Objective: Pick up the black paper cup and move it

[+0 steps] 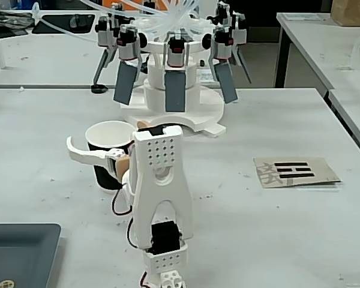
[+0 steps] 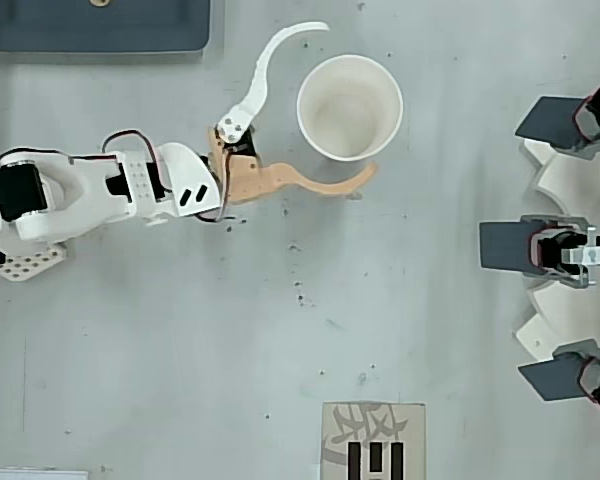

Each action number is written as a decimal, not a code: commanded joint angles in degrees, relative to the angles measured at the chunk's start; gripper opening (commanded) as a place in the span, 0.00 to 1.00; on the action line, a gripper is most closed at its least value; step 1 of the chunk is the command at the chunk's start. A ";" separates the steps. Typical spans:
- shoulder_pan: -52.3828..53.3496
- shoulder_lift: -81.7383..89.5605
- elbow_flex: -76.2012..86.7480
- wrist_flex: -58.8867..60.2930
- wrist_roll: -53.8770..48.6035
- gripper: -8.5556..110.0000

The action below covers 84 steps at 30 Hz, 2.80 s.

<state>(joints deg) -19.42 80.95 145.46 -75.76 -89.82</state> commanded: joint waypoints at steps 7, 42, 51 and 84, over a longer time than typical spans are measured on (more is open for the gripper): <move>-0.53 -4.92 -9.05 -0.09 0.79 0.44; -2.20 -13.62 -14.77 0.79 1.58 0.39; -2.20 -14.15 -14.94 0.79 1.67 0.32; -2.11 -13.36 -15.21 -4.13 0.53 0.17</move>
<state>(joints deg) -21.09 65.65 133.33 -77.61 -89.12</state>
